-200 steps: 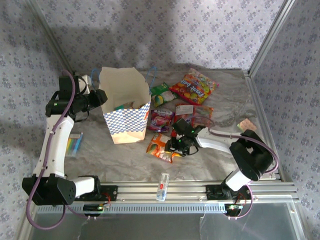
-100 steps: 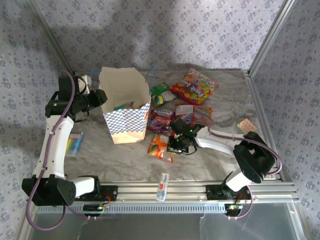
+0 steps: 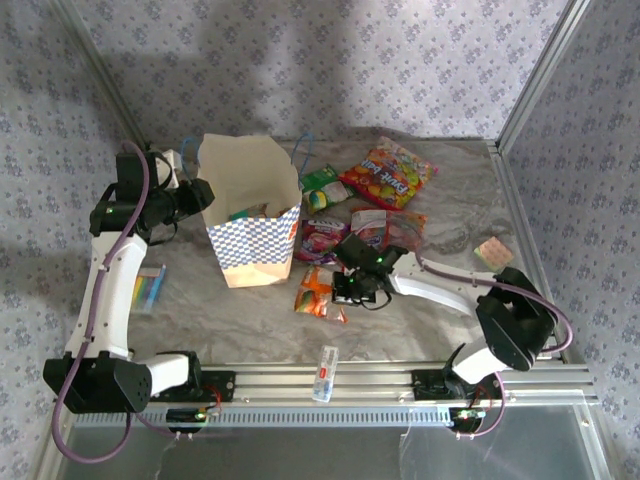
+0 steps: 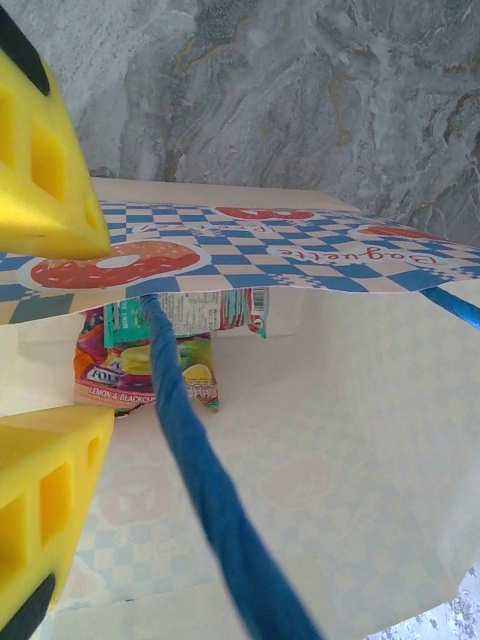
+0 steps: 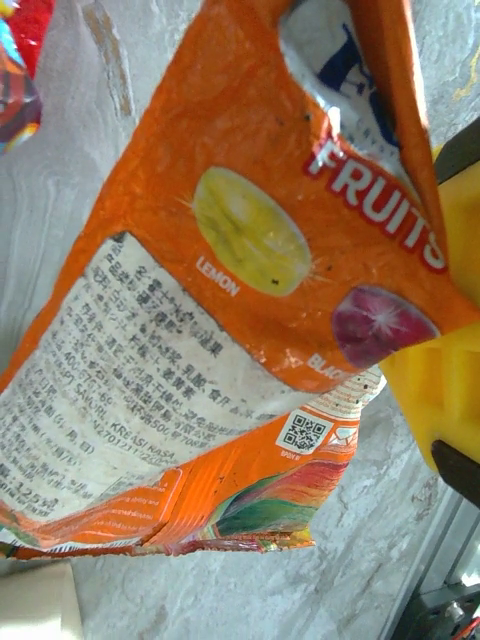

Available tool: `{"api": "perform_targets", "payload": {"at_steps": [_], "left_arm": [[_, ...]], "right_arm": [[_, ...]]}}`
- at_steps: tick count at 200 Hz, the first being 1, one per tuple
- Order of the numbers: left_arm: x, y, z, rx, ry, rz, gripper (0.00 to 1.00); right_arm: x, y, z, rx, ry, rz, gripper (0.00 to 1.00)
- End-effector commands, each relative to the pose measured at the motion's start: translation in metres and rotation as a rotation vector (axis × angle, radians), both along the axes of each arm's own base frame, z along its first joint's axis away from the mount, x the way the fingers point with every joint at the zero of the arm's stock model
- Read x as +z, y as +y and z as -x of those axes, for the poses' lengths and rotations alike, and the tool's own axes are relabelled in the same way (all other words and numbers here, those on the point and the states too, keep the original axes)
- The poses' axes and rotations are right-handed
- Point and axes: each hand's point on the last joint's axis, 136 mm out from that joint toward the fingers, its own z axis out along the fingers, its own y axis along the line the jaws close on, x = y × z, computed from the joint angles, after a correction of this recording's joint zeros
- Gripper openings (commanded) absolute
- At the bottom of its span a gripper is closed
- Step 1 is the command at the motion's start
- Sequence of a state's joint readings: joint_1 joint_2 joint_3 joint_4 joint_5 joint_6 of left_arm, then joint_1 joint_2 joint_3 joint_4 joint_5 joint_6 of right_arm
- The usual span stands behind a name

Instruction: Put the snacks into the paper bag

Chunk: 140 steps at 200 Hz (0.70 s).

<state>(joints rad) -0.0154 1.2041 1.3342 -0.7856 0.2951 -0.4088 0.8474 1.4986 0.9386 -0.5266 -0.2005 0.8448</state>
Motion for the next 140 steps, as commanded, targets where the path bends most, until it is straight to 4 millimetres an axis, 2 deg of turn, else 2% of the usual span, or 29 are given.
{"api": "perform_targets", "payload": {"at_steps": [1, 140], "left_arm": [[0.004, -0.001, 0.005, -0.004, -0.021, -0.009, 0.43], [0.002, 0.0, 0.002, 0.006, -0.026, -0.006, 0.43]], "right_arm": [[0.027, 0.0, -0.007, 0.027, -0.076, 0.0, 0.0], [0.084, -0.007, -0.015, 0.026, -0.208, -0.012, 0.0]]}}
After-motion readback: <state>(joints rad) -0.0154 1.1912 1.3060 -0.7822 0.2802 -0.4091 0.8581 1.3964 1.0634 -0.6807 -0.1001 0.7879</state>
